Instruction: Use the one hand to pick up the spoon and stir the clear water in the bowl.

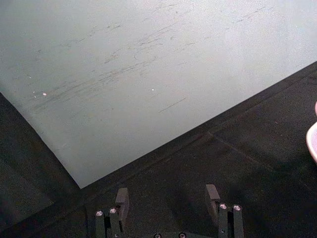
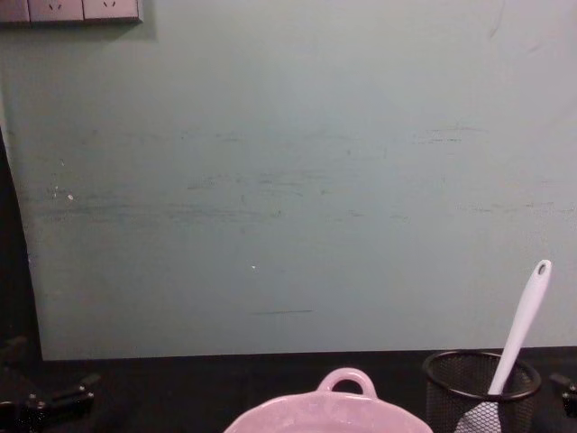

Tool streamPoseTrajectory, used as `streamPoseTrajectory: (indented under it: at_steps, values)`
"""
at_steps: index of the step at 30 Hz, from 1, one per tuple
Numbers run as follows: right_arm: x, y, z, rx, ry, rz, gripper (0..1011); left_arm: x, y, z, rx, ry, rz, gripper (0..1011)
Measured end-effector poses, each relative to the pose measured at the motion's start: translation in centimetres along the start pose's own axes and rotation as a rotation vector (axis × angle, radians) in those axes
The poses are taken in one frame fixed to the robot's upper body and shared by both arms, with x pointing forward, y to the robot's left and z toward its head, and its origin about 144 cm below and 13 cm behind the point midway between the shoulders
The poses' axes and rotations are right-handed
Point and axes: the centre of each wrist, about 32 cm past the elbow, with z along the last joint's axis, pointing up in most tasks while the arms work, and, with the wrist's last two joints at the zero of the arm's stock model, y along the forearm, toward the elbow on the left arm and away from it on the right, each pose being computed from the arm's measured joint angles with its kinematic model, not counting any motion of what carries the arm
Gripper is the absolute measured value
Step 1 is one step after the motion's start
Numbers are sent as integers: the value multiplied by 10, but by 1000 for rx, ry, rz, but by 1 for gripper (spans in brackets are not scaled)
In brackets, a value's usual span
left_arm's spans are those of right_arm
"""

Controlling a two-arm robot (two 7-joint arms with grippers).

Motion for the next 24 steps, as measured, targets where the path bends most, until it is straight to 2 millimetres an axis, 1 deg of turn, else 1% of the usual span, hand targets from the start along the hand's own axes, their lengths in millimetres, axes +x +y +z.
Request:
streamPoseTrajectory:
  at_steps: [24]
  values:
    - [0, 0, 0, 0, 0, 0, 1002, 0, 0, 0, 0, 0, 0, 1011]
